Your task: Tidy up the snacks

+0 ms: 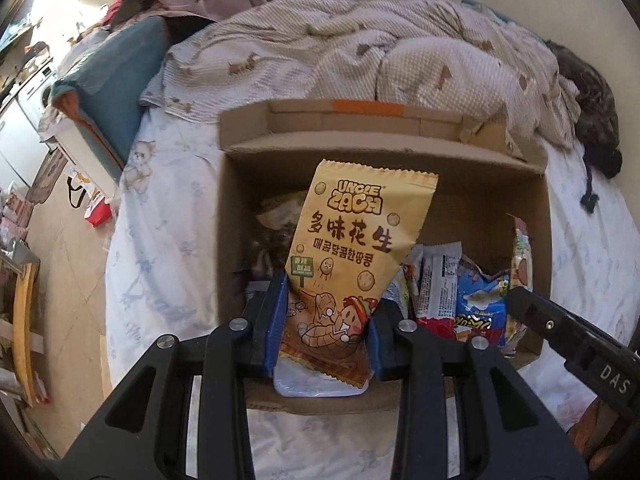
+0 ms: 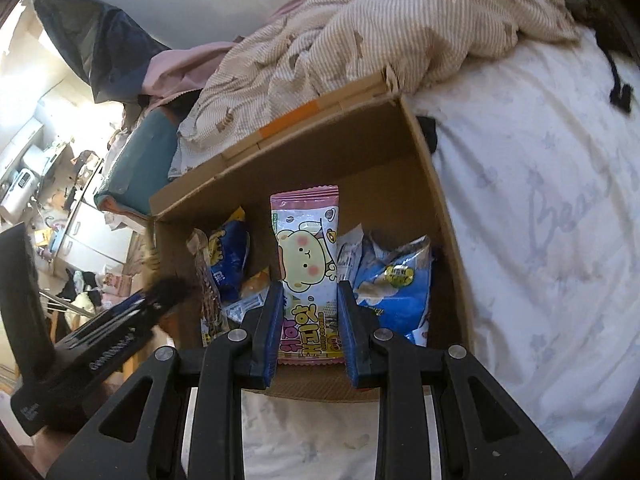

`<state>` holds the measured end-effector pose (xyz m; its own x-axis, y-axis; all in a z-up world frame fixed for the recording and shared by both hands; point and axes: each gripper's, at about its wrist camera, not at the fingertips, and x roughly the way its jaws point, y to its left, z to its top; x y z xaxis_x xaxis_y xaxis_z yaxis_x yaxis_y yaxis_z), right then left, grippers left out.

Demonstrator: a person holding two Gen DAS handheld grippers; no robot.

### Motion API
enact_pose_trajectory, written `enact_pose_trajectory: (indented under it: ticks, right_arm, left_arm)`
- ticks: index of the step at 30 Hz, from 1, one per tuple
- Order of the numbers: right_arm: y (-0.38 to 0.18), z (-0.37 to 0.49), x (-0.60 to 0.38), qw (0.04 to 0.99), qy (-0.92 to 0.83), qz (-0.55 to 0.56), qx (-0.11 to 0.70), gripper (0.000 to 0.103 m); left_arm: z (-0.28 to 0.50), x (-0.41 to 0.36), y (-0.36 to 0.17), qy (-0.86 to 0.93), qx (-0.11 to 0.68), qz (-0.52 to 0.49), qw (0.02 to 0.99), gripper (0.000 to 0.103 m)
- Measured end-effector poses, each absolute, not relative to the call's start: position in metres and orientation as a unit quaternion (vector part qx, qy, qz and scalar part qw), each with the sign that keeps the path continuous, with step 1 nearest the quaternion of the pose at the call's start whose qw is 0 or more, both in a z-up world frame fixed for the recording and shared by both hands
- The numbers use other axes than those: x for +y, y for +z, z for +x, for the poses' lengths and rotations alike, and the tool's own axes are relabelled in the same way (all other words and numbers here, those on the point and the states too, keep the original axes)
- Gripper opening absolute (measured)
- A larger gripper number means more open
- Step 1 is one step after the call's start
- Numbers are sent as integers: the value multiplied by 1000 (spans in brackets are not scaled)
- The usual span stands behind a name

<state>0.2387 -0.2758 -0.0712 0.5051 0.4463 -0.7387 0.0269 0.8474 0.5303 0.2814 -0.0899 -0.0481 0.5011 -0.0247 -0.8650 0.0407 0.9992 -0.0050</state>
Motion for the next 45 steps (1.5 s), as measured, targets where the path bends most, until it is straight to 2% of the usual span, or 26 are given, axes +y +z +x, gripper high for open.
enact_pose_trajectory:
  ticks: [13,14,15,16,17,18,20,24,26,30,35,43,45]
  right_arm:
    - [-75,244,-274,821,135,277,482,30]
    - [-75,244,-275,821,135,278,479,32]
    - [-74,243,-276,822,134,280,478,33]
    - [-74,244,-277,822,134,281,477,39]
    - [-73,243,-278,822,134,284,475,50]
    - [-72,243,-280,823,134,286,472,56]
    - [-68,241,-283,827,130,290,463,75]
    - [-59,236,-285,838,124,281,451,78]
    - [-52,232,-285,846,119,270,444,84]
    - [-38,217,-287,862,101,250,428,88]
    - [-23,192,-293,876,87,243,408,101]
    - [-20,152,-298,885,58,223,403,103]
    - [-20,139,-296,888,54,213,403,103]
  left_arm:
    - [287,-102,-54,-16,506,20,862,33]
    - [287,-101,-53,-22,508,11,861,41]
    - [285,-101,-52,-27,509,6,861,54]
    - [284,-101,-50,-28,506,7,862,61]
    - [281,-101,-48,-26,499,9,866,72]
    - [277,-100,-44,-23,490,13,872,78]
    - [273,-98,-38,-24,479,16,877,82]
    - [263,-88,-26,-28,463,12,886,83]
    - [257,-78,-17,-22,446,5,895,83]
    - [241,-61,-2,-17,424,2,905,83]
    - [217,-43,3,-12,413,4,911,83]
    - [174,-5,-5,28,423,-21,905,87]
    - [153,6,-1,36,410,-28,911,95]
